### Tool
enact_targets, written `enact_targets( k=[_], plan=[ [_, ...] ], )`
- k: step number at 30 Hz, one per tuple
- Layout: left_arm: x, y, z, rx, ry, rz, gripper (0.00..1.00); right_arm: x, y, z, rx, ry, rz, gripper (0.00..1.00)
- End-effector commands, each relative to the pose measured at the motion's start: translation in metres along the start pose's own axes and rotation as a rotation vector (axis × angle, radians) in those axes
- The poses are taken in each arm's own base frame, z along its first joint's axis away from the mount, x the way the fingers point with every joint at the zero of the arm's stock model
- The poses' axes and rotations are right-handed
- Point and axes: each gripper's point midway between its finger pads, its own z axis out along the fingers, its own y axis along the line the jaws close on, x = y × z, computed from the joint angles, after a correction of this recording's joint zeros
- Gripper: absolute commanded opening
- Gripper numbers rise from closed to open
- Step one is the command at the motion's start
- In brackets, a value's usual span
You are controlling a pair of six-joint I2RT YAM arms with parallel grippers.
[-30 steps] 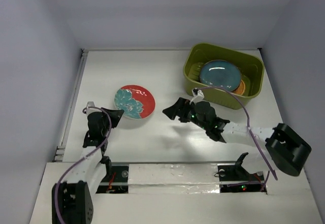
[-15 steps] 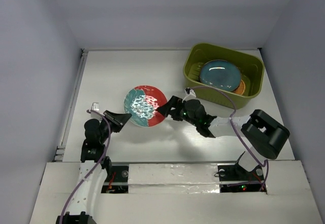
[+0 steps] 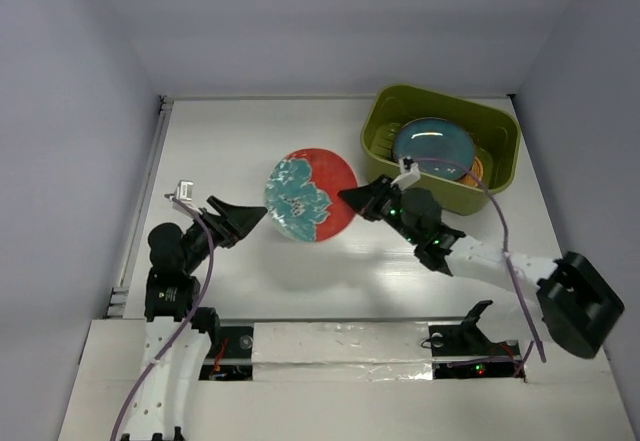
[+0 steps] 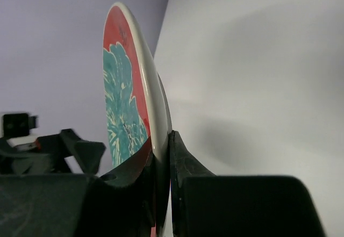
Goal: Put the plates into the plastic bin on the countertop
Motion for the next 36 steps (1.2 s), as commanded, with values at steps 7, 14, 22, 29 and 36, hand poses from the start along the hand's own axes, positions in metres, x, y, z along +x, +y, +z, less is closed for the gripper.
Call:
enact_targets(
  k=[7,14,22,29,36],
  plan=[
    [-0.023,-0.034,-0.015,0.038,-0.066,0.294,0.86,-0.215,0.008,-0.086,0.139,-0.492,-0.162,0.00],
    [-0.017,-0.036,-0.016,0.044,-0.041,0.343,0.96,-0.289,-0.048,-0.110,0.359,-0.598,-0.171,0.00],
    [-0.014,-0.040,-0.018,0.060,-0.036,0.370,0.97,-0.319,-0.117,-0.093,0.498,-0.566,-0.101,0.00],
    [-0.015,-0.040,-0.014,0.066,-0.020,0.377,0.98,-0.313,-0.147,-0.080,0.543,-0.495,-0.082,0.06],
    [-0.019,-0.048,-0.014,0.084,-0.022,0.416,0.99,-0.314,-0.168,-0.118,0.737,-0.585,-0.102,1.00]
  ],
)
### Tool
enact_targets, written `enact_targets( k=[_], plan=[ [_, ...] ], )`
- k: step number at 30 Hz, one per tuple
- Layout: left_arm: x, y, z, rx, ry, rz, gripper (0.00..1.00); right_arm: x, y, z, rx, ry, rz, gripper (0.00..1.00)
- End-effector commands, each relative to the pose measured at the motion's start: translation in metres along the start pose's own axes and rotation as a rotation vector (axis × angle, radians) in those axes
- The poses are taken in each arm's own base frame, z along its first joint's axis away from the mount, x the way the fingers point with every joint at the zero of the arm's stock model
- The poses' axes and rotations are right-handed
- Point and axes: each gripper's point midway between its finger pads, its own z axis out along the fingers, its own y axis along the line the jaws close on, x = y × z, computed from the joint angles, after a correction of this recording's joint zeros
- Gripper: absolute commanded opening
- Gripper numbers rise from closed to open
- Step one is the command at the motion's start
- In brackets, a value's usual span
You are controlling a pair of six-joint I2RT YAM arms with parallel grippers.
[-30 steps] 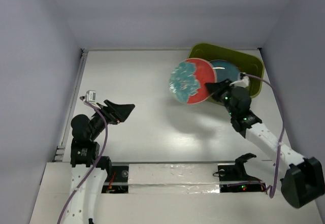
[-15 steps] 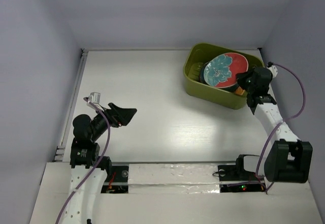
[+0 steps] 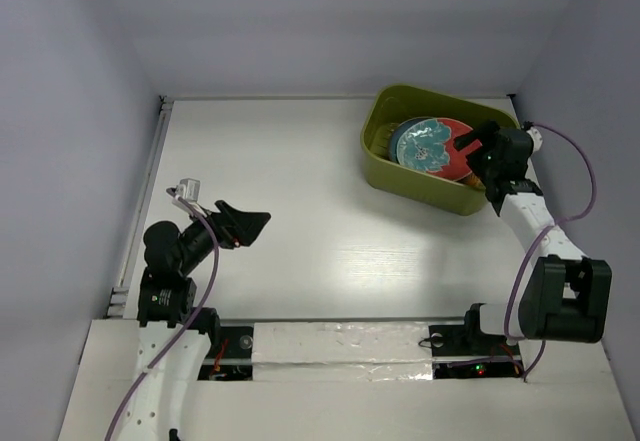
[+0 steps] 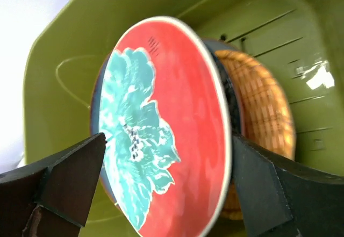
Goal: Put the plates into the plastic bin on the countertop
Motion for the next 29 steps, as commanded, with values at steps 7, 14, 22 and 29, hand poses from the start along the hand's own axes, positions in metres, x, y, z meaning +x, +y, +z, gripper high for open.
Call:
enact_targets(
  k=[7,14,22,29],
  plan=[
    [-0.036,-0.030,-0.005,0.047,-0.063,0.143,0.99,-0.076,0.007,-0.053,0.071,-0.293,-0.041,1.00],
    [-0.054,-0.035,-0.011,0.001,-0.097,0.200,0.99,-0.095,0.048,-0.117,-0.136,-0.354,-0.009,0.93],
    [-0.110,-0.074,-0.033,-0.011,-0.256,0.284,0.99,-0.065,0.128,-0.295,-0.852,-0.352,-0.044,0.01],
    [-0.146,-0.107,-0.053,0.009,-0.378,0.325,0.99,-0.060,0.109,-0.355,-0.871,-0.452,-0.101,0.15]
  ],
)
